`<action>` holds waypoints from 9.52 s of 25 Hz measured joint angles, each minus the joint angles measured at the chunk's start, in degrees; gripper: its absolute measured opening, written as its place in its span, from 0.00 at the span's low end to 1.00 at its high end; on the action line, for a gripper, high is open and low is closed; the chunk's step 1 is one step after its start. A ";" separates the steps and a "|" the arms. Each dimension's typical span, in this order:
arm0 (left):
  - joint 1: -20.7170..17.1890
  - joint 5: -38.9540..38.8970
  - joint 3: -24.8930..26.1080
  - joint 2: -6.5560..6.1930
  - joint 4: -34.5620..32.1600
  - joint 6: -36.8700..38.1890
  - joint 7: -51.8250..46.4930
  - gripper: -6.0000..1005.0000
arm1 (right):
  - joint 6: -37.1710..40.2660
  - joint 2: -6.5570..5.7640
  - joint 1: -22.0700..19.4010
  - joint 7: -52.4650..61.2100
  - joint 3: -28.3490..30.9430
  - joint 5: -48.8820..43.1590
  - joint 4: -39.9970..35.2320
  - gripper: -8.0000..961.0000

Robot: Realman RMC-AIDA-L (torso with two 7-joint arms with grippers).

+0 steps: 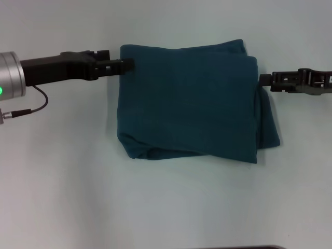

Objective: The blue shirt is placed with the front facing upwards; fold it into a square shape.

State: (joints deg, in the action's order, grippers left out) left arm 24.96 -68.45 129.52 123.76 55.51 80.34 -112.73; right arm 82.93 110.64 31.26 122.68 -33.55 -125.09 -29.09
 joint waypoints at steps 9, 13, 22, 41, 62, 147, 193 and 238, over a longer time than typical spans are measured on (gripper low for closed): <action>-0.07 0.38 0.35 -1.60 -2.03 9.04 2.79 0.93 | -2.57 0.94 0.72 -0.02 -1.05 -2.12 0.33 0.74; -0.14 0.37 0.50 -1.97 -2.97 12.18 4.33 0.93 | -3.46 1.54 1.00 -0.10 -1.99 -2.21 0.35 0.74; -0.23 0.43 0.46 -2.03 -4.20 14.76 6.21 0.93 | -3.02 2.14 1.18 -0.17 -2.58 -2.01 -0.22 0.74; 0.47 0.42 0.21 -1.55 -6.05 13.84 6.31 0.93 | -5.22 2.12 2.18 -0.23 -2.77 -1.90 -1.69 0.74; 0.45 0.42 0.46 -1.79 -7.07 12.72 7.15 0.93 | -6.93 3.68 2.55 -0.94 -3.47 -1.97 -1.32 0.74; 0.70 0.42 0.42 -1.95 -8.34 11.86 7.87 0.93 | 1.34 5.04 7.06 -3.38 -4.41 11.11 -10.24 0.08; 1.24 1.31 0.30 -2.10 -10.40 11.39 7.77 0.93 | 3.76 3.02 -3.05 -4.31 -2.49 4.35 -7.29 0.75; 1.06 1.83 0.31 -2.21 -12.27 10.53 8.58 0.93 | 5.28 3.92 -1.54 -5.67 -6.72 1.48 -3.52 0.64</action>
State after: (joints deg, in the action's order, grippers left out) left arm 26.02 -66.62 129.83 121.55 43.24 90.87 -104.15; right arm 88.22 114.56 29.72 117.01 -40.27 -123.61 -32.61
